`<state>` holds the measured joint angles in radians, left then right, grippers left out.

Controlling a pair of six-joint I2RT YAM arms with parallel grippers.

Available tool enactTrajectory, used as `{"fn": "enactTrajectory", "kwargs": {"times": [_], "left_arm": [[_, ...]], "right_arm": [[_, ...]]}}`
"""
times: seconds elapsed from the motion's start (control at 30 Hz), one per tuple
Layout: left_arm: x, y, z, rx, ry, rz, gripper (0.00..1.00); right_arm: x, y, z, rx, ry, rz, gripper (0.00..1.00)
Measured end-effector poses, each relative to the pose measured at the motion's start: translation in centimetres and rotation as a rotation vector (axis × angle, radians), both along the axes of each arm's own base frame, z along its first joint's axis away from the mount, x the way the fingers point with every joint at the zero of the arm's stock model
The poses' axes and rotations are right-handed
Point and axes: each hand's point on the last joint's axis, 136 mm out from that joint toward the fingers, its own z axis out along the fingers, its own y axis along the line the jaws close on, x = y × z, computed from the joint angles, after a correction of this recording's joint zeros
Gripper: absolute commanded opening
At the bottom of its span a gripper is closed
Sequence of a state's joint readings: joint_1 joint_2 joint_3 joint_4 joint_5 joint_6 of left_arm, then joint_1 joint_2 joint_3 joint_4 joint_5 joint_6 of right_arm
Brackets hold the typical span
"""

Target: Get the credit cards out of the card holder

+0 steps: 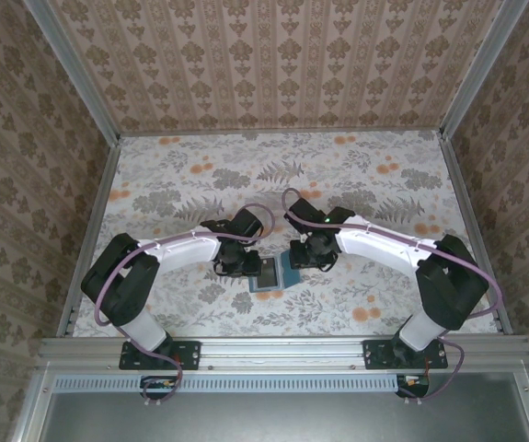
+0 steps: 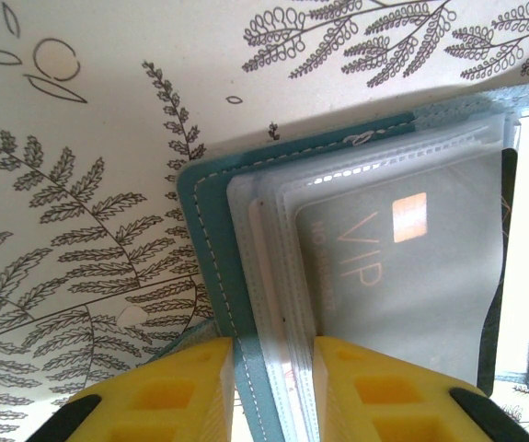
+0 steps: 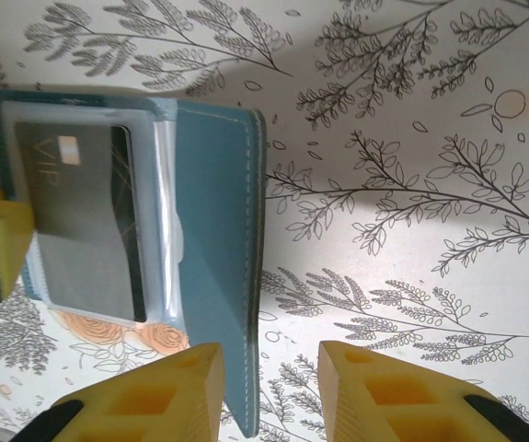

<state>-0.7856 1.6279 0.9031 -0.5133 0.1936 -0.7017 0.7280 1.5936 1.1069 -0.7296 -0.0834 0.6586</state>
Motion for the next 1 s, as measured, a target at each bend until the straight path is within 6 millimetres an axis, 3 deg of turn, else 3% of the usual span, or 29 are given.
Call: {"fn": "enactTrajectory", "kwargs": {"times": [0.47,0.67,1.0], "left_arm": [[0.0,0.0,0.0,0.0,0.0,-0.002,0.28],[0.0,0.0,0.0,0.0,-0.002,-0.007,0.28],[0.0,-0.1,0.1,-0.001,-0.003,-0.007,0.32]], "right_arm": [[0.6,3.7,2.0,0.194,-0.019,0.037,0.29],[1.3,3.7,-0.3,0.184,0.027,0.009,0.28],[1.3,2.0,-4.6,0.131,0.096,-0.039,0.27]]}}
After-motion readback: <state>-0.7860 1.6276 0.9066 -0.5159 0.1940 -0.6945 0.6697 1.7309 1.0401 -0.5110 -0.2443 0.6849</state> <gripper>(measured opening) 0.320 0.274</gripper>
